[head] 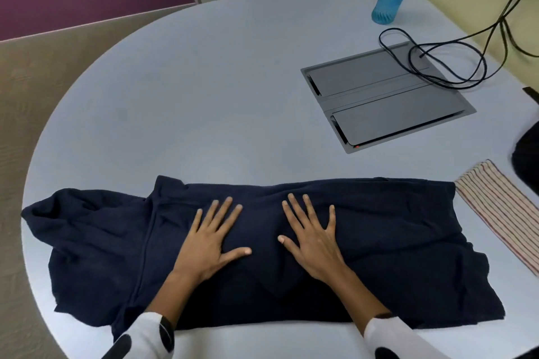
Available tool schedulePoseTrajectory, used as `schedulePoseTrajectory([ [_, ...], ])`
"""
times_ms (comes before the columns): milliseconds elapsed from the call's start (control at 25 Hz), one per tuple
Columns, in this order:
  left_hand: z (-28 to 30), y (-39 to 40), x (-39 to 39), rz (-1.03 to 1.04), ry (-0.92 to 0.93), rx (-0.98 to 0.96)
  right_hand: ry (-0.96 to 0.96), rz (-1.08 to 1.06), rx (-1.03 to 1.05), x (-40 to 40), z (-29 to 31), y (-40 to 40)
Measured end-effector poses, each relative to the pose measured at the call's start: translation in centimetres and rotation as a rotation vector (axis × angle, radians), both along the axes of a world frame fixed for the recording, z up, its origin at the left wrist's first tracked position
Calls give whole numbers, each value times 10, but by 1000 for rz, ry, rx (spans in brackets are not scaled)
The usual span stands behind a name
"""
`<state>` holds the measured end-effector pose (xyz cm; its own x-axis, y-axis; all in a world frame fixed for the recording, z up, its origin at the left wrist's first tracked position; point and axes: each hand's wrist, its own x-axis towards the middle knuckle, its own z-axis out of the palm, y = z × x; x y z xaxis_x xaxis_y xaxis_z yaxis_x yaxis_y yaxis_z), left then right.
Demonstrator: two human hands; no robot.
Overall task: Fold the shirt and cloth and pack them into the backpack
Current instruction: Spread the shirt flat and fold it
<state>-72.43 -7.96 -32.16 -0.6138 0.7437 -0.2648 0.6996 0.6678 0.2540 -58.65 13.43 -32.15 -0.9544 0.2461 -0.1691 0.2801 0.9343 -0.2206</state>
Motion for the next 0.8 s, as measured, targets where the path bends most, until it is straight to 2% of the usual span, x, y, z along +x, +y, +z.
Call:
schedulePoseTrajectory([
  [80, -6, -10, -5, 92, 37, -67, -57, 45, -8, -1, -3, 12],
  [160, -2, -6, -3, 137, 2, -90, 15, 41, -31, 3, 2, 20],
  [360, 30, 35, -17, 458, -86, -44, 191, -286, -23, 12, 11, 47],
  [520, 56, 47, -45, 632, -324, 68, 233, -392, -180, 7, 15, 73],
  [640, 55, 44, -43, 764, -180, 187, 221, -434, -166, -7, 23, 90],
  [760, 36, 55, -18, 813, 10, 146, -36, -353, -37, -15, 17, 96],
  [800, 33, 62, -8, 774, 102, 214, -56, -341, 0, -15, 14, 93],
])
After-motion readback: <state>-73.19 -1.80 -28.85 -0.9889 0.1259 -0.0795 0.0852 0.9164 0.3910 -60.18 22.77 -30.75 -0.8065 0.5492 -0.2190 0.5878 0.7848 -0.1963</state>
